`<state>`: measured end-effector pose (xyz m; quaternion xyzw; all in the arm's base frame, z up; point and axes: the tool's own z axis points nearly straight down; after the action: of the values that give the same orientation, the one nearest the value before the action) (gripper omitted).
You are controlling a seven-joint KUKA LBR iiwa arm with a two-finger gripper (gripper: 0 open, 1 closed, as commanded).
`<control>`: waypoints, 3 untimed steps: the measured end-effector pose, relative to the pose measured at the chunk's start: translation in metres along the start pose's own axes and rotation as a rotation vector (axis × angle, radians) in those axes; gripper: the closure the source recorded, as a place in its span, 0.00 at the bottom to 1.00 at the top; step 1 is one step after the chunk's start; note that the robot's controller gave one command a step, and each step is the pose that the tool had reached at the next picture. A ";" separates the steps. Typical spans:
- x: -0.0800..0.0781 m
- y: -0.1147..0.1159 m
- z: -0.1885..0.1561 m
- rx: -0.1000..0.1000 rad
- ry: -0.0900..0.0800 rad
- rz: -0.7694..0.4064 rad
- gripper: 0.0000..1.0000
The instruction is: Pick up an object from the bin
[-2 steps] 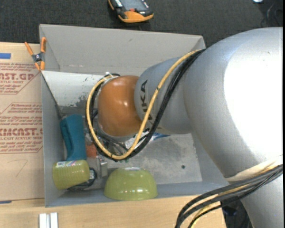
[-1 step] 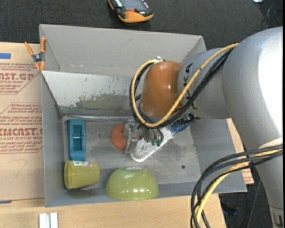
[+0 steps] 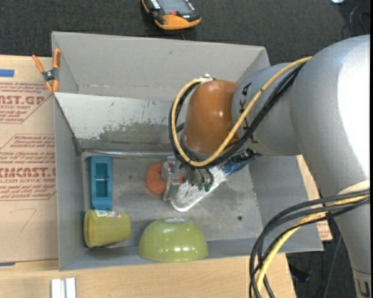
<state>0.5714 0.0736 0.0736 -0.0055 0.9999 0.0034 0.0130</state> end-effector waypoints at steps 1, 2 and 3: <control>0.004 0.000 -0.023 0.001 0.014 0.000 1.00; 0.000 0.001 -0.065 0.000 0.004 0.000 1.00; -0.001 0.001 -0.095 0.000 0.005 0.000 1.00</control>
Offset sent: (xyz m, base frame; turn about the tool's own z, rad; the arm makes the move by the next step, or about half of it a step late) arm -0.0037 0.0000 0.0398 0.0004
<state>0.5696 0.0739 0.1688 -0.0055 0.9999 0.0033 0.0107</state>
